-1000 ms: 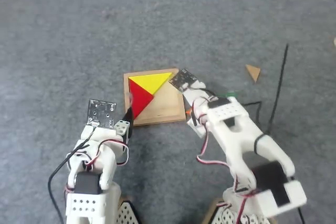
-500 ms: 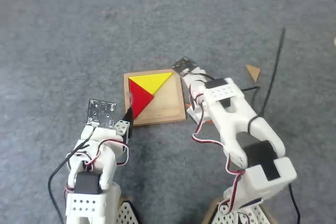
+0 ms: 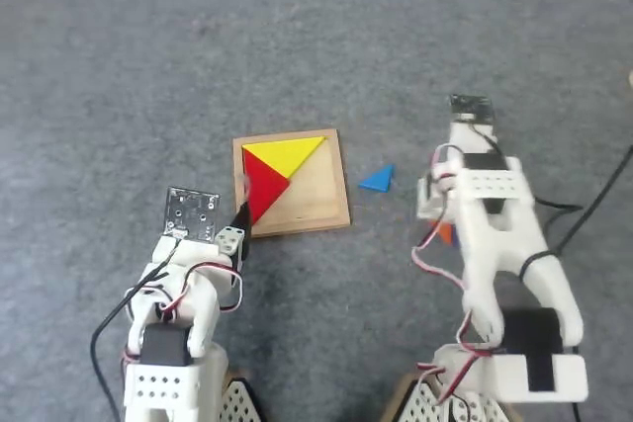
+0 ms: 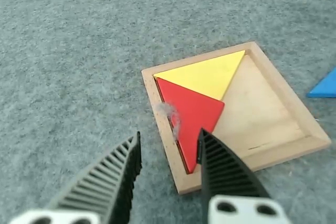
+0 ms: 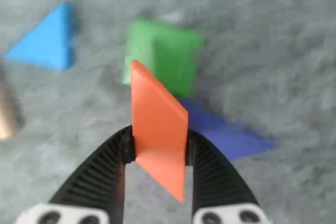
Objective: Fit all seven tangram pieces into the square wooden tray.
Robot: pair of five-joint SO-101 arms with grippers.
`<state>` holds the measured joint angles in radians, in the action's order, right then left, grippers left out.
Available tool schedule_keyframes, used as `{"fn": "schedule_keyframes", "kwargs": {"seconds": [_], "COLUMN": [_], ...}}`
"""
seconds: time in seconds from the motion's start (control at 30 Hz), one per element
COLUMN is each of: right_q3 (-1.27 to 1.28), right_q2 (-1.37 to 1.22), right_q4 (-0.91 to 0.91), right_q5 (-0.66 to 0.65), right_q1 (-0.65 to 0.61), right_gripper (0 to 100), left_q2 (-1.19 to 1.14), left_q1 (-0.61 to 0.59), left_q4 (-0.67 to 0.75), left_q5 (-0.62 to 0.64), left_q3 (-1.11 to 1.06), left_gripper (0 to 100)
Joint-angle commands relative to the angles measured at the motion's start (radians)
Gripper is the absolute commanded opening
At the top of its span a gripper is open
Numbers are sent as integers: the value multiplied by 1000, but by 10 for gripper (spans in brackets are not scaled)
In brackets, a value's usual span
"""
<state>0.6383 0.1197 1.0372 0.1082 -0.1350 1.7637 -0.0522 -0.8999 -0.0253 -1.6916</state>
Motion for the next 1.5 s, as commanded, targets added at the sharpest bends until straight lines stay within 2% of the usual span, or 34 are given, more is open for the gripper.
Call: {"fn": "schedule_keyframes", "kwargs": {"seconds": [0.0,0.13,0.2,0.27,0.47,0.67,0.93,1.23,1.37,1.47], "right_q3": [-6,8,20,35,38,72,58,37,57,72], "right_q2": [65,50,47,53,73,15,-76,-77,-82,-87], "right_q4": [45,53,30,8,-4,-114,-108,-101,-93,-71], "right_q5": [12,-2,8,11,25,11,-44,-92,-112,-193], "right_q1": [-88,-182,-194,-194,-197,-180,31,133,45,-77], "right_gripper": [24,185,263,301,263,226,225,225,204,185], "left_q2": [9,9,9,9,9,9,9,9,9,9], "left_q1": [6,6,6,6,6,6,6,6,6,6], "left_q4": [-8,-5,-5,-6,-5,-8,-8,-8,-6,-6], "left_q5": [3,3,3,3,3,3,3,3,3,3], "left_q3": [5,5,5,5,5,5,5,5,5,5], "left_gripper": [173,173,173,173,173,173,173,173,173,173]}}
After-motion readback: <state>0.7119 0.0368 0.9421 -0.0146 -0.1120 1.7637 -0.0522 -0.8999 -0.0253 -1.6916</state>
